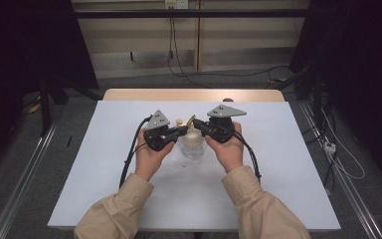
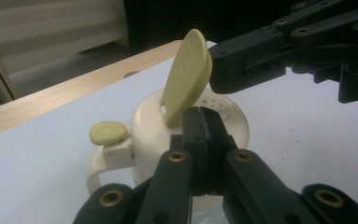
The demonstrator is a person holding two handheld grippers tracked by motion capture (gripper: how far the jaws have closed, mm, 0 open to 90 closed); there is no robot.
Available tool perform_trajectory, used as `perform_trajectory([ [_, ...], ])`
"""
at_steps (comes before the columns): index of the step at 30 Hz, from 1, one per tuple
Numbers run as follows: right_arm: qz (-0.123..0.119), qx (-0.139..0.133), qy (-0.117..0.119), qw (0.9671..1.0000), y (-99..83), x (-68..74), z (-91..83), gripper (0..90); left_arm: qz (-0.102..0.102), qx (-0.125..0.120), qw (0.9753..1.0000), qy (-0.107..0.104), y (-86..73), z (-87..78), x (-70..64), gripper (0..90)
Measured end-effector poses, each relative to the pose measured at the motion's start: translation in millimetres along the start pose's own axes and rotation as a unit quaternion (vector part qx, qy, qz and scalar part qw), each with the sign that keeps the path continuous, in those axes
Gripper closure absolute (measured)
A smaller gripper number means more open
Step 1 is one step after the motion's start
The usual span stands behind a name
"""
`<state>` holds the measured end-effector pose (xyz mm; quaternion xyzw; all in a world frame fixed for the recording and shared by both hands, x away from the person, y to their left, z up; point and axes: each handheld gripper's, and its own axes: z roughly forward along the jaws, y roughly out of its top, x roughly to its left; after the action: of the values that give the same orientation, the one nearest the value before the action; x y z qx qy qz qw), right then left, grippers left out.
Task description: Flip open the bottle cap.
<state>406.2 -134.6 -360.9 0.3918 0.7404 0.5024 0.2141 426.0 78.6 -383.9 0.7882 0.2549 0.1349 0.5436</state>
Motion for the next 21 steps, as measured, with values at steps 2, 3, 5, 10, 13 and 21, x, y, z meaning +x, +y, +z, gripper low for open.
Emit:
perform_trajectory([
  [2, 0.000, 0.000, 0.001, 1.0000, 0.3, 0.1, 0.2, 90.0, 0.000, 0.000, 1.0000, 0.000, -0.1, 0.0, 0.0, 90.0],
  [3, -0.002, -0.001, 0.000, 1.0000, 0.4, -0.1, 0.5, 90.0, 0.000, 0.000, 1.0000, 0.000, -0.1, 0.0, 0.0, 90.0],
  [5, -0.002, -0.002, 0.000, 1.0000, 0.4, -0.1, 0.9, 90.0, 0.000, 0.000, 1.0000, 0.000, -0.2, 0.0, 0.0, 90.0],
  [10, -0.001, -0.002, -0.001, 1.0000, 1.0, 0.1, 1.7, 90.0, 0.000, -0.001, 1.0000, 0.000, -0.1, 0.0, -0.2, 90.0],
  [13, 0.000, -0.002, -0.001, 1.0000, 2.1, 0.4, 1.7, 90.0, 0.000, 0.000, 1.0000, 0.000, -0.2, 0.0, -0.1, 90.0],
  [21, -0.003, -0.004, -0.002, 1.0000, 4.5, 0.7, 3.5, 90.0, -0.001, -0.002, 1.0000, 0.001, -0.5, 0.1, -0.3, 90.0],
])
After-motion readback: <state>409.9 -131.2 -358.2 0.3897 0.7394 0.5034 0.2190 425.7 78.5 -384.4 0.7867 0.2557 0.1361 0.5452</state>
